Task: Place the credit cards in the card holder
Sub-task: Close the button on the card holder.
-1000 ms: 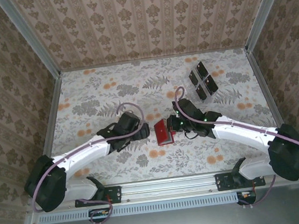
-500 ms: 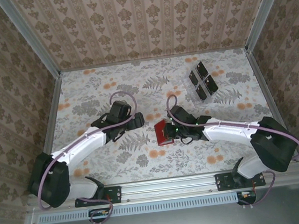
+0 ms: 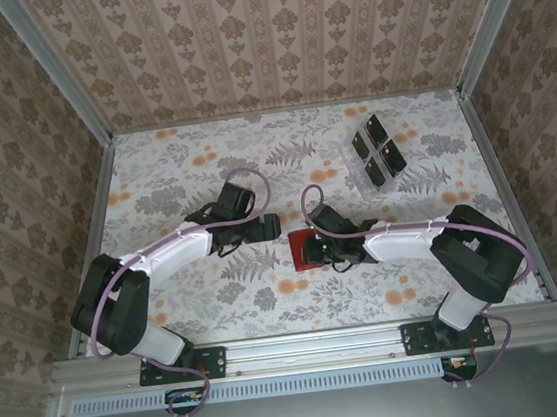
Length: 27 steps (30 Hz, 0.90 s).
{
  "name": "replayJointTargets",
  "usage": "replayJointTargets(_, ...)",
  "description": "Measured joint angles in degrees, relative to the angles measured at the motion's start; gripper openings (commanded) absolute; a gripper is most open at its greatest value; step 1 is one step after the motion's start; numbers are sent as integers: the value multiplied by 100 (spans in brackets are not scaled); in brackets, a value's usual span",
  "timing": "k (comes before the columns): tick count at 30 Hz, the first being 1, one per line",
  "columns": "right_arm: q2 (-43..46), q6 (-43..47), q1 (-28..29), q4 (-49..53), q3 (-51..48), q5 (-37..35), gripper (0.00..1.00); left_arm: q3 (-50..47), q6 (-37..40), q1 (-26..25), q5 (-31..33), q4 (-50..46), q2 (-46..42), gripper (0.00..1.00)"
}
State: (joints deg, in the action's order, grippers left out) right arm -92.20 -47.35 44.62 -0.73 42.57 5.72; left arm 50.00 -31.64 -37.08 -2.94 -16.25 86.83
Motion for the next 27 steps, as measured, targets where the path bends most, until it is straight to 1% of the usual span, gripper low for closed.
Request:
replayJointTargets(14, -17, -66, -116, -348, -162, 192, 0, 229, 83, -275, -435, 455, 640, 100)
replayJointTargets(23, -17, -83, -160, -496, -232, 269, 0, 337, 81, -424, -457, 505, 896, 100)
replayJointTargets(27, -17, -85, -164, -522, -245, 293, 0, 490, 83, -494, -323, 444, 1069, 100)
